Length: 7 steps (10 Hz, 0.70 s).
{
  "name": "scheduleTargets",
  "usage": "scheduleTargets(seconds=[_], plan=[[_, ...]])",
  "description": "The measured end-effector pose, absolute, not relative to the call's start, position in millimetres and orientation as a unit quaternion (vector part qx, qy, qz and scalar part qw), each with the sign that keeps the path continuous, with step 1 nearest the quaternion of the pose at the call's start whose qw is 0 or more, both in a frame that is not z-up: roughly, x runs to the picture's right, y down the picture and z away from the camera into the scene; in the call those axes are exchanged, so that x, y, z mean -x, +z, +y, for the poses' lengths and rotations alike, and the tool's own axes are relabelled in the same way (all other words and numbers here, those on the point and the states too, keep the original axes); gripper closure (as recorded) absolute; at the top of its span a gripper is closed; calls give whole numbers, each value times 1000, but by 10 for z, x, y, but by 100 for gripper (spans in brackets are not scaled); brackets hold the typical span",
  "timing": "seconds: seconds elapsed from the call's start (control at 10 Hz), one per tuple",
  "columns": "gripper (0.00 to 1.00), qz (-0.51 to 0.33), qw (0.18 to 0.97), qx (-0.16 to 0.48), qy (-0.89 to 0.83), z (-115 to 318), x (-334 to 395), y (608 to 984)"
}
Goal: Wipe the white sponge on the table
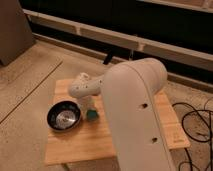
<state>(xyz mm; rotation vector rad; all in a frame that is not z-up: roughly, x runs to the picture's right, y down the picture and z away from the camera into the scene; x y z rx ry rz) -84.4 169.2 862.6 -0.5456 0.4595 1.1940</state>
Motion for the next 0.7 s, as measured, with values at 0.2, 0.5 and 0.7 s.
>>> scheduleTargets(seconds=[0.2,0.5,0.7], plan=[[100,222,748,258,569,1862,638,8604],[100,239,724,261,592,1933,330,8601],[100,250,708,259,608,1957,96,8610]])
